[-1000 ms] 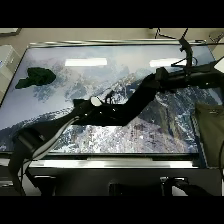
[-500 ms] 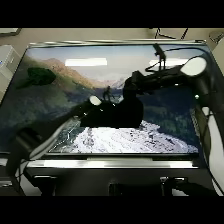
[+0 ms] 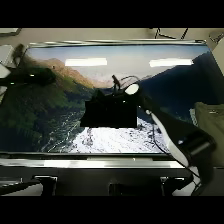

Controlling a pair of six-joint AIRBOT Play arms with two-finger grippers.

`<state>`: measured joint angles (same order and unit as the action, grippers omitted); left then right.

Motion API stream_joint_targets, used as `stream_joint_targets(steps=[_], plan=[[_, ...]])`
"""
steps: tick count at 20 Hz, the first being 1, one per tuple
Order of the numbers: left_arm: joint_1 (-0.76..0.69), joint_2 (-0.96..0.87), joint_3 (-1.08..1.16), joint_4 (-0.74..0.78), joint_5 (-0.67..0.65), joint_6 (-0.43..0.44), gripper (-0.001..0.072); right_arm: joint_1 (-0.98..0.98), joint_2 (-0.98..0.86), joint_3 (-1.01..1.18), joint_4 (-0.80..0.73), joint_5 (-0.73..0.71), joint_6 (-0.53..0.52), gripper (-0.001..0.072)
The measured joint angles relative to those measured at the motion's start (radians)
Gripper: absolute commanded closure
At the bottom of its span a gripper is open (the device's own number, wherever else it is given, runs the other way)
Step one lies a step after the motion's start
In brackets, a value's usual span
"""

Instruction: Fold the clothes and pants, and hang the long-sleeved shirts on hangers.

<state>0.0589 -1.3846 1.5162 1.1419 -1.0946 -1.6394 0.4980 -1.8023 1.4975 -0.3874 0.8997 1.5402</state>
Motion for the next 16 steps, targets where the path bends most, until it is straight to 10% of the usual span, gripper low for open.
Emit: stream_joint_targets(steps=[6, 16], plan=[[0.075, 0.146, 0.000, 0.045, -0.037, 0.036, 0.0685, -0.079, -0.056, 0.001, 0.159, 0.042, -0.068, 0.0088], [0.080, 0.172, 0.000, 0.052, -0.043, 0.058, 0.0684, -0.577, 0.121, -0.156, -0.480, 0.412, 0.037, 0.0134]])
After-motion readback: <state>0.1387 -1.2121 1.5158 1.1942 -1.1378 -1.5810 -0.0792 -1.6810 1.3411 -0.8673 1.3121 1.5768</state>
